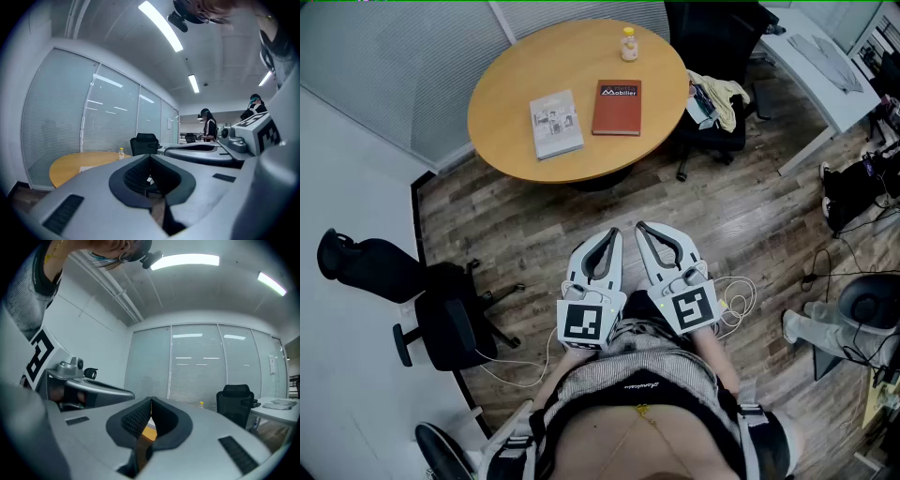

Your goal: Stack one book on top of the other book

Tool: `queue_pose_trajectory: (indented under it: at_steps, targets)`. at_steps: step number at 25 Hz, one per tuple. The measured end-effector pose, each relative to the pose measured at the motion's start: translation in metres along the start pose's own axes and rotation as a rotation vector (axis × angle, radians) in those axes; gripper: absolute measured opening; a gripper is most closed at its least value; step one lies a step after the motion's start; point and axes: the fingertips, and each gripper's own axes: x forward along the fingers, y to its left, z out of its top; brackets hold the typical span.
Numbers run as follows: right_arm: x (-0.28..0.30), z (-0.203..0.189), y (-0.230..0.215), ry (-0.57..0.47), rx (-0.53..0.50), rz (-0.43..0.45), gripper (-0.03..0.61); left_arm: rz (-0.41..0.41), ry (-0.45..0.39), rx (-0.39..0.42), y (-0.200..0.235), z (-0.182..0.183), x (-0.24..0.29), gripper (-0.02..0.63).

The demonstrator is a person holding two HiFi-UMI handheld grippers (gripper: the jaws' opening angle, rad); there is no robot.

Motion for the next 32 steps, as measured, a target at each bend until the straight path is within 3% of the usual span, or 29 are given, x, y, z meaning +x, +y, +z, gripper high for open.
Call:
queue_pose_trajectory:
  at_steps: [4,15,22,27,32]
  targets:
    - [-0.006,0.0,-0.004,-0.017,0.036,0.01,0.023,0.001,0.008,-0.015,-0.005,-0.003,0.0,0.02]
    - [-0.001,-0.015,-0.017,0.035,-0.026,0.054,0.024,0.041,0.023,-0.002,-0.01,-0.002,0.013,0.02]
    - [0.012,-0.02,-0.027,0.052,-0.011,0.029,0.023,0.027,0.003,-0.013,-0.002,0.011,0.03,0.02]
    - [0.036,-0.017,-0.037,0.024,0.043,-0.012,0.025,-0.028,-0.009,-0.045,0.016,0.007,0.048,0.02]
    - [0.072,-0.014,-0.052,0.018,0.03,-0.059,0.025,-0.08,0.005,-0.062,0.046,0.009,0.079,0.02]
